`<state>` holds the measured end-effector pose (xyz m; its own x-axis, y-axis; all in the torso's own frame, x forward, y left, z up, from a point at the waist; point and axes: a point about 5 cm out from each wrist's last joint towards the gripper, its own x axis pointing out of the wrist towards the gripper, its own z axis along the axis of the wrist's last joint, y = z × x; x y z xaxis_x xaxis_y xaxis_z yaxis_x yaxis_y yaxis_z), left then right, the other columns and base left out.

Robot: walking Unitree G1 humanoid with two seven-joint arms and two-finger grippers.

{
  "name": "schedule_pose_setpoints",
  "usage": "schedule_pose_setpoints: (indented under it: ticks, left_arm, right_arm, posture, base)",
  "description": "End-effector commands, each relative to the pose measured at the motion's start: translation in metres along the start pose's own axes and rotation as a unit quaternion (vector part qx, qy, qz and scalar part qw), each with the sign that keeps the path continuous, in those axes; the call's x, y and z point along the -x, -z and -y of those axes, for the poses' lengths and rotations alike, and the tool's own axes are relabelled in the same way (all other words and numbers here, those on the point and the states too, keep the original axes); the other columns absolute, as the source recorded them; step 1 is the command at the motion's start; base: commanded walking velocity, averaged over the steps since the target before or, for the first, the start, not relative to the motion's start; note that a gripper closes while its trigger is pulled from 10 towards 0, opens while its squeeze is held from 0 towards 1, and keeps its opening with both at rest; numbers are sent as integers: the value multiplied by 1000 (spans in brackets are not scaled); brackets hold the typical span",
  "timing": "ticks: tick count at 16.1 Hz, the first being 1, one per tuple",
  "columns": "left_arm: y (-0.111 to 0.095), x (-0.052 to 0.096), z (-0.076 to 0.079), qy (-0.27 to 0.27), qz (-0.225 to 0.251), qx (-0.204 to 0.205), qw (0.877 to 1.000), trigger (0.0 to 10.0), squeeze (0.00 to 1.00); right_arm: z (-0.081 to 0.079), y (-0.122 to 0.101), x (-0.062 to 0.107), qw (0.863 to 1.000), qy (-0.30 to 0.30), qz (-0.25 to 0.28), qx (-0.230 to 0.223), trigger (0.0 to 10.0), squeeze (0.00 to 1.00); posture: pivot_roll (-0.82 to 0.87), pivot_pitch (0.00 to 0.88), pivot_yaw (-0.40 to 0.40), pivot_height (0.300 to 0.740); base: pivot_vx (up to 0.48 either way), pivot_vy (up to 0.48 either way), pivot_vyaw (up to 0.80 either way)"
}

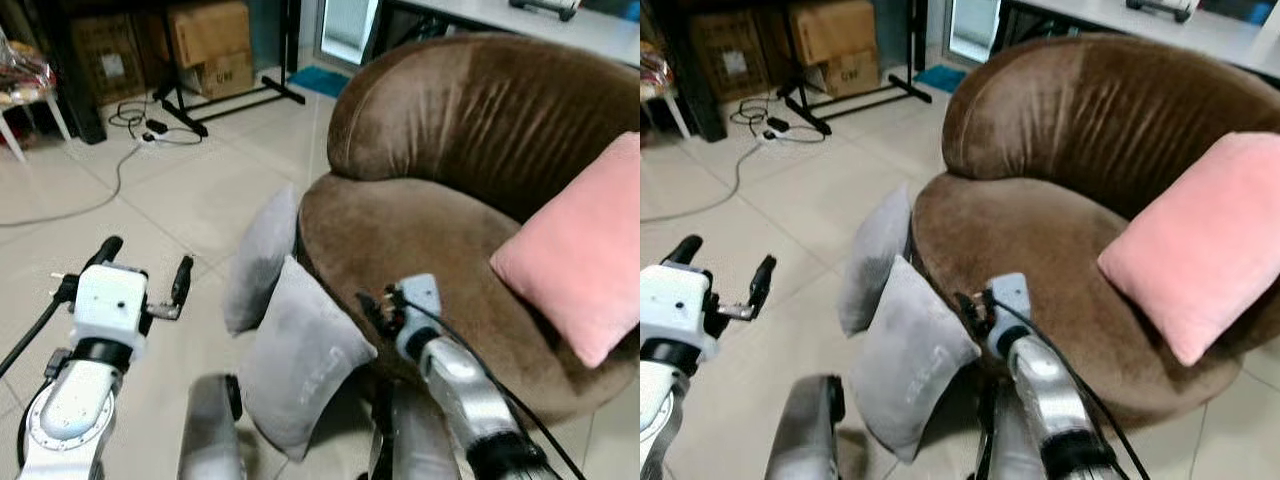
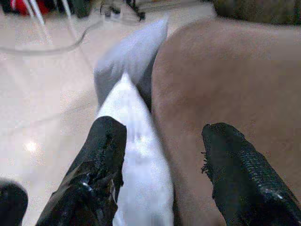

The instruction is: Move the pillow to the sofa from floor

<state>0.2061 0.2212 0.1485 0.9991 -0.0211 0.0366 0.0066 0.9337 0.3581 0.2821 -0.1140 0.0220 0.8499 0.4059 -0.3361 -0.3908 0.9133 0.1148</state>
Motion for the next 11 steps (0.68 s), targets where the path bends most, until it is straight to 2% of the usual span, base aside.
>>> schedule_pose_setpoints:
  ticks: [1, 3, 4, 6, 8, 9, 11]
  left_arm:
    - [-4, 0, 0, 1, 6, -7, 1000, 10000, 0]
    - [-4, 2, -1, 3, 2, -10, 1000, 10000, 0]
    - [-1, 6, 0, 12, -8, -8, 1000, 10000, 0]
    - [2, 12, 2, 33, -24, 0, 999, 10000, 0]
    - [9, 19, 10, 88, -50, 25, 995, 10000, 0]
    - [16, 28, 17, 146, -76, 37, 986, 10000, 0]
    - [20, 36, 19, 188, -95, 30, 977, 10000, 0]
  right_arm:
    - [6, 0, -3, 1000, 1, -5, 5, 10000, 0]
    - [18, -5, -6, 999, -15, -30, 25, 10000, 0]
    - [20, -15, -5, 999, -39, -28, 18, 10000, 1000]
    - [14, -24, -11, 998, -57, -27, 12, 10000, 1000]
    - [1, -27, -22, 997, -65, -36, 8, 10000, 1000]
    - [-11, -26, -30, 996, -79, -49, 17, 10000, 1000]
    - [-19, -21, -33, 994, -85, -68, 22, 10000, 1000]
  posture:
    - [128, 12, -101, 496]
    - [124, 35, -110, 491]
    - [122, 62, -117, 491]
    - [127, 83, -126, 491]
    - [145, 115, -143, 491]
    - [151, 138, -153, 491]
    - [163, 184, -157, 491]
  base:
    - [0, 0, 0]
    - [0, 0, 0]
    - [0, 0, 0]
    - [0, 0, 0]
    - [0, 0, 0]
    - [0, 0, 0]
    - [0, 0, 0]
